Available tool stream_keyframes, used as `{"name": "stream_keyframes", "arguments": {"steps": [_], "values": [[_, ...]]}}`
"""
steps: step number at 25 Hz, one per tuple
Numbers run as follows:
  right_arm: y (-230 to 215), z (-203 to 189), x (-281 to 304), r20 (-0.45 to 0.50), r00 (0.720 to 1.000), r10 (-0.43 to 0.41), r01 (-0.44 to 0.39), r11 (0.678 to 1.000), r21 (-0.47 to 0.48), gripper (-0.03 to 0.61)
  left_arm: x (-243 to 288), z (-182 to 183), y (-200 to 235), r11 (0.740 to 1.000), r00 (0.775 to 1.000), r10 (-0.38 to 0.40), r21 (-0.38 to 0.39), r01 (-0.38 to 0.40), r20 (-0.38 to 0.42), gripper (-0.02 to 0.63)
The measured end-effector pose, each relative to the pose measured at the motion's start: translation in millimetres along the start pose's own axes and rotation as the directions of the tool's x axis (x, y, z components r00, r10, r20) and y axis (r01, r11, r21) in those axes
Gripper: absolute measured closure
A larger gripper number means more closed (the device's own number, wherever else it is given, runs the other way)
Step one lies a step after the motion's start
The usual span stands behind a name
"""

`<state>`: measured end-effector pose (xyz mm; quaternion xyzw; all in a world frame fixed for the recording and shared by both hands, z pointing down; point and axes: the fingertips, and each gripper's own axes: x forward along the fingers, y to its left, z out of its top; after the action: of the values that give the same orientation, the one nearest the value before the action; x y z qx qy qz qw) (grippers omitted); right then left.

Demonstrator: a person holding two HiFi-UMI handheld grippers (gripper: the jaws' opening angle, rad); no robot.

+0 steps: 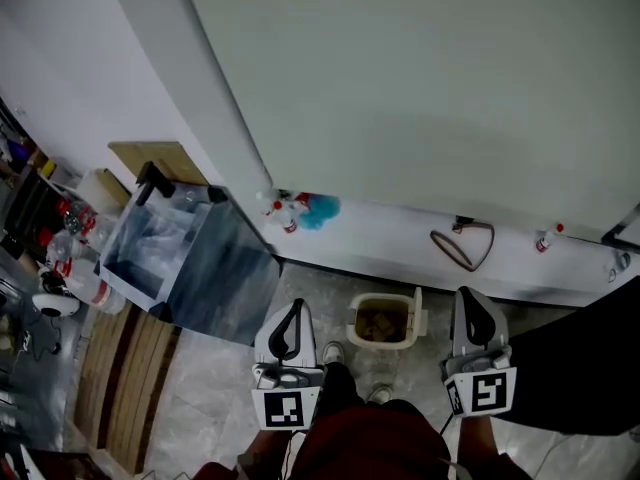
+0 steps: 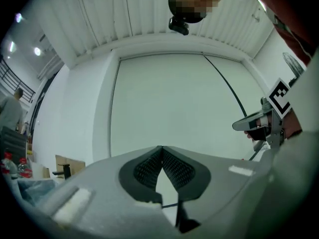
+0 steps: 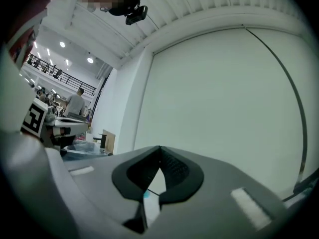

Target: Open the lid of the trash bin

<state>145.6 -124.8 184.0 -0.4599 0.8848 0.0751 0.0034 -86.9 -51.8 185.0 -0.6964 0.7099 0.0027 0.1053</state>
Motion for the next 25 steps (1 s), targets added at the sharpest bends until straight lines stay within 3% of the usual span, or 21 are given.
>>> {"name": "stream_keyframes", "arguments": {"steps": [5, 25], "values": [[3.7, 17.8, -2.9, 0.036, 0.999, 0.002, -0.001, 1.000, -0.031, 0.578, -1.5, 14.8, 8.3, 1.000, 0.999, 0.018, 0.001, -0.018, 0.026, 0.614], [-1.5, 1.4, -3.6, 0.000, 1.000, -0.022, 0.022, 0.999, -0.032, 0.578, 5.5, 2.5, 6.7, 1.000, 1.000, 0.010, 0.008, -0.010, 0.019, 0.614]]}}
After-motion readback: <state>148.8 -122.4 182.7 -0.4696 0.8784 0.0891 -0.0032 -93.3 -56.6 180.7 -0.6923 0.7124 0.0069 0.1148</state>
